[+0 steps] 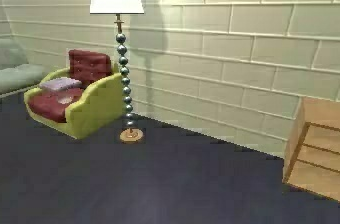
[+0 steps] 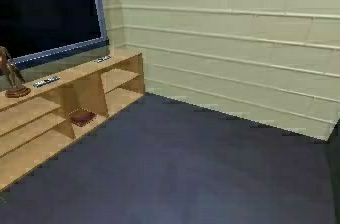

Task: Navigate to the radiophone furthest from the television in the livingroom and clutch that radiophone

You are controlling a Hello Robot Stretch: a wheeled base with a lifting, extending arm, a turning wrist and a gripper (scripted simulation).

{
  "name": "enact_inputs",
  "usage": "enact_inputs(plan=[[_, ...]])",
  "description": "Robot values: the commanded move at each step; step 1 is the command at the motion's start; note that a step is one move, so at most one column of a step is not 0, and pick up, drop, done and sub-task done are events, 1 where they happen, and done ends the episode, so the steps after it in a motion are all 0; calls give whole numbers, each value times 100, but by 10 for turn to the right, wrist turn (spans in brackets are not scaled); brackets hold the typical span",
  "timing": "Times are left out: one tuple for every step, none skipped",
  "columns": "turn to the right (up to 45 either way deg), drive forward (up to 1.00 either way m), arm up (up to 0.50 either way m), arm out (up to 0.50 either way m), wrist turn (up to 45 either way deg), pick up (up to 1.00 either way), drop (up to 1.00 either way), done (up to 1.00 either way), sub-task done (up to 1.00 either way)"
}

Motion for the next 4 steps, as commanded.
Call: enact_inputs(plan=[[360,0,0,0,0,0,0,0,0],[0,95,0,0,0,0,0,0,0],[-450,0,0,0,0,0,0,0,0],[-450,0,0,0,0,0,0,0,0]])
